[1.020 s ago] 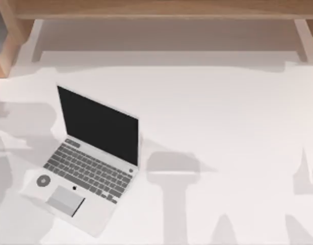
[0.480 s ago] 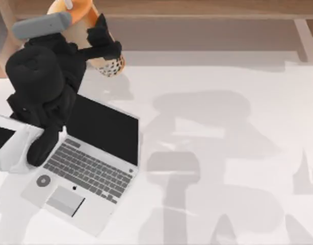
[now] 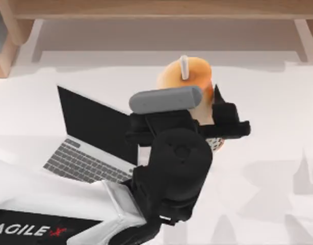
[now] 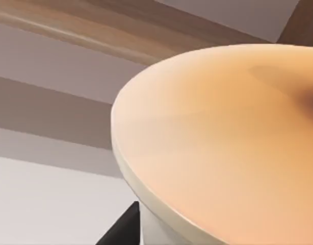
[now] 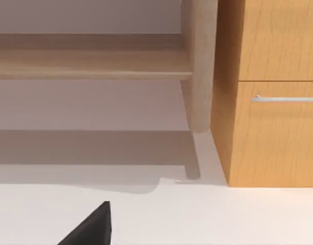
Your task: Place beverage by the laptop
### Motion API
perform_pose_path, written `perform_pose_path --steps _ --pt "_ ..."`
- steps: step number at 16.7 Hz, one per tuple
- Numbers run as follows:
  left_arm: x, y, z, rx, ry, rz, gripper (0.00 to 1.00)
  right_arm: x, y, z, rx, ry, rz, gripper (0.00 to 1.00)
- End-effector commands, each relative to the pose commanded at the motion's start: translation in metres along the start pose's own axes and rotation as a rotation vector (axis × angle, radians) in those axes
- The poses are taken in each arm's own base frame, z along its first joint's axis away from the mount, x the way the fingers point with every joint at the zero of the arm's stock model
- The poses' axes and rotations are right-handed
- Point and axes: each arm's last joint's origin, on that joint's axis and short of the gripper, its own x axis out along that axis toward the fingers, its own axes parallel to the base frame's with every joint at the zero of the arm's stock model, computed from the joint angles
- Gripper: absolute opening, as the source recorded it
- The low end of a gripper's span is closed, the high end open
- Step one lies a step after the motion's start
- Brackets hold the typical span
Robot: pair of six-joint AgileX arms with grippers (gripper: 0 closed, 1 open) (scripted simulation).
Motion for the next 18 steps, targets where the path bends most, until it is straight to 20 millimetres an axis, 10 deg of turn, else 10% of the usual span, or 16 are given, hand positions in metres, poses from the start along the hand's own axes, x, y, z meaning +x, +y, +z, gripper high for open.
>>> perform_pose_path --steps 6,18 --pt "-0.038 -0.01 -0.036 0.247 0.044 0.151 0.0 0.0 0.0 0.0 0.0 0.0 0.0 1.0" --pt "-0.038 -0.004 -0.04 0.314 0.028 0.23 0.0 0.0 0.0 0.0 0.0 0.0 0.0 1.0"
